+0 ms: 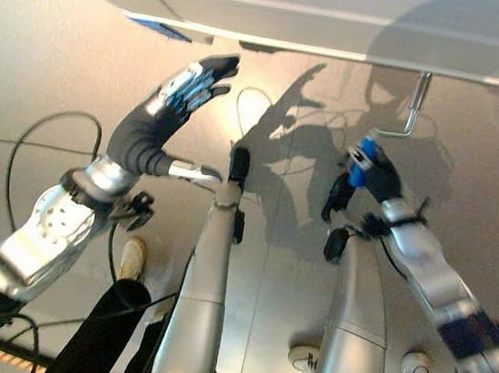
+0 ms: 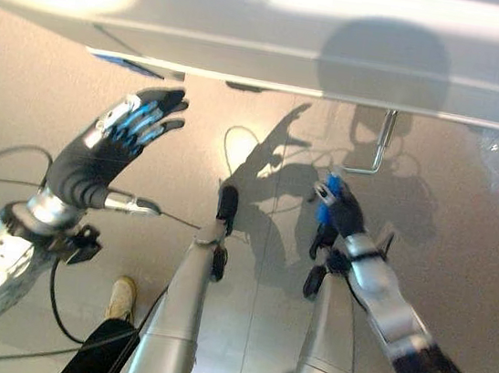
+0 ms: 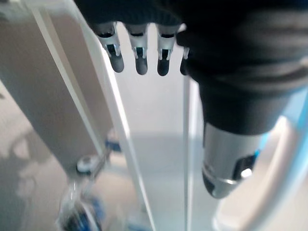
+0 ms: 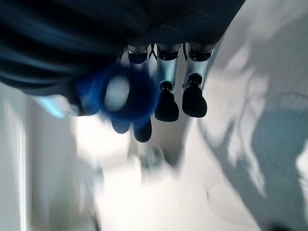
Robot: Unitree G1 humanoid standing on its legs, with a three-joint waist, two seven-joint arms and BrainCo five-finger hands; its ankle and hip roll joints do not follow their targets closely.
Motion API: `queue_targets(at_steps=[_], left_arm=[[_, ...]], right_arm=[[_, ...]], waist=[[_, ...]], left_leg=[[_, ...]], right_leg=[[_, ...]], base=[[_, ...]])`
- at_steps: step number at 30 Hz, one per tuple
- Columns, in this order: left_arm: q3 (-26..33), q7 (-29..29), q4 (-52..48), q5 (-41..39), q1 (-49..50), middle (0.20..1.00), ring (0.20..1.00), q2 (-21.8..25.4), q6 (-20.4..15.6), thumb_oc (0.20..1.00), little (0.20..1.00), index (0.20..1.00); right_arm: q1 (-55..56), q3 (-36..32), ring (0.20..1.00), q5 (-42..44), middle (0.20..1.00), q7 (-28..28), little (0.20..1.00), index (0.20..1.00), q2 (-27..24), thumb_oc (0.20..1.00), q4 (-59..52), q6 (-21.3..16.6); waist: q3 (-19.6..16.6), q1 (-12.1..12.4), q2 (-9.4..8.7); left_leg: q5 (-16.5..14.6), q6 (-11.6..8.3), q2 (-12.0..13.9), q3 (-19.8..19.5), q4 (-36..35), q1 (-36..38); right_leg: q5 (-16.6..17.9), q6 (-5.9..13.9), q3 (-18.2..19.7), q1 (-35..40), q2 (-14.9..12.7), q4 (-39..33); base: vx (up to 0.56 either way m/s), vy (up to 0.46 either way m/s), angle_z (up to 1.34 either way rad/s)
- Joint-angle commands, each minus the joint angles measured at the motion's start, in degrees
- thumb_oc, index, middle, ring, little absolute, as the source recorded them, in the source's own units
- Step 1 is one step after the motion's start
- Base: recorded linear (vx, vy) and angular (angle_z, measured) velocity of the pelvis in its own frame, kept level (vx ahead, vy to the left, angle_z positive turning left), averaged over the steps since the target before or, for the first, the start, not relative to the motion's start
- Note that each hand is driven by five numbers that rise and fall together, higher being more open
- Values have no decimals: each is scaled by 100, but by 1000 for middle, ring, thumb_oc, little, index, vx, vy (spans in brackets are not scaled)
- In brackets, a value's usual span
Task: Raise the hospital bed
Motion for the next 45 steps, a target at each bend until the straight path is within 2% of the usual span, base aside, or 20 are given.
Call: queue_targets(at_steps=[1,4,5,7,8,17,23,24,29,34,37,38,43,45], left_arm=[[16,-131,-555,152,-154,1000,1000,42,-360,1000,1000,1000],[16,-131,-555,152,-154,1000,1000,42,-360,1000,1000,1000],[427,-381,-516,-13,51,1000,1000,-356,-367,1000,1000,1000],[426,-381,-516,-13,51,1000,1000,-356,-367,1000,1000,1000],[531,-428,-535,-17,87,1000,1000,-467,-341,1000,1000,1000],[663,-461,-628,-30,72,1000,1000,-566,-350,1000,1000,1000],[622,-449,-635,-1,24,1000,1000,-656,-333,1000,1000,1000],[609,-413,-604,21,-55,1000,1000,-671,-341,1000,1000,1000],[543,-396,-591,31,-162,1000,1000,-702,-350,1000,1000,1000],[413,-370,-615,-30,-262,1000,1000,-490,-348,1000,1000,1000],[273,-365,-625,-82,-337,1000,1000,-406,-354,1000,1000,1000],[199,-365,-651,-120,-357,1000,1000,-305,-332,1000,1000,1000],[-50,-354,-651,-150,-453,1000,1000,-166,-287,1000,1000,1000],[-231,-371,-647,-156,-558,1000,1000,-49,-250,1000,1000,1000]], right_arm=[[-829,36,200,73,200,-40,200,200,-142,200,-1515,-1815],[-829,36,200,73,200,-40,200,200,-142,200,-1515,-1815],[-376,-1168,200,693,200,-182,200,200,340,200,-1551,-2190],[-375,-1168,200,693,200,-182,200,200,340,200,-1552,-2190],[-298,-1468,200,953,200,-176,200,200,483,200,-1536,-2316],[-291,-1559,200,949,200,-215,200,200,488,200,-1517,-2320],[-308,-1686,200,967,200,-472,200,200,607,200,-1044,-2333],[-349,-1798,200,880,200,-778,200,200,599,200,-566,-2297],[-508,-2124,200,718,200,-1383,200,200,352,200,513,-2285],[-868,-2091,200,847,200,-1694,200,200,-356,200,2256,-2028],[-1134,-1889,200,1014,200,-1646,200,200,-672,200,3030,-1913],[-1253,-1739,200,985,200,-1649,200,200,-889,200,3533,-1741],[-1562,-1316,200,1234,200,-1384,200,200,-1182,200,4628,-1510],[-1771,-893,200,1251,200,-1097,200,200,-1365,200,5353,-1219]], waist=[[-130,-217,-184],[-130,-217,-184],[-130,-345,-259],[-130,-345,-259],[-130,-362,-270],[-130,-385,-275],[-130,-369,-249],[-130,-363,-260],[-130,-326,-234],[-130,-257,-196],[-130,-232,-174],[-130,-208,-168],[-130,-167,-125],[-130,-119,-96]], left_leg=[[194,88,-258,205,-370,166],[194,88,-258,205,-370,166],[352,46,-242,246,-967,722],[354,46,-242,246,-970,724],[370,38,-249,235,-1065,858],[369,30,-221,242,-1062,916],[374,27,-216,229,-1081,912],[389,27,-218,211,-1093,922],[365,18,-233,188,-1070,910],[365,10,-240,170,-1093,926],[369,9,-243,170,-1093,918],[379,8,-234,167,-1098,908],[402,15,-234,155,-1108,877],[421,18,-239,142,-1113,877]], right_leg=[[53,364,7,302,-14,-302],[53,364,7,302,-14,-302],[208,409,-27,817,20,-851],[209,409,-27,819,20,-853],[212,400,-20,930,31,-927],[179,365,-10,991,52,-937],[183,359,-25,976,44,-945],[193,367,-25,991,39,-951],[188,372,-49,1015,19,-973],[203,390,-48,1036,-5,-981],[207,390,-56,1021,-2,-971],[207,391,-68,1016,-5,-966],[220,395,-84,991,-4,-960],[222,401,-103,995,-7,-950]], base=[[0,0,-21],[6,-18,1],[18,-53,8],[13,-46,1],[10,-46,-8],[2,-7,-2],[-1,-4,1],[0,0,0],[0,0,0],[-2,-9,3],[-2,0,1],[0,0,0],[0,0,0],[0,0,0]])
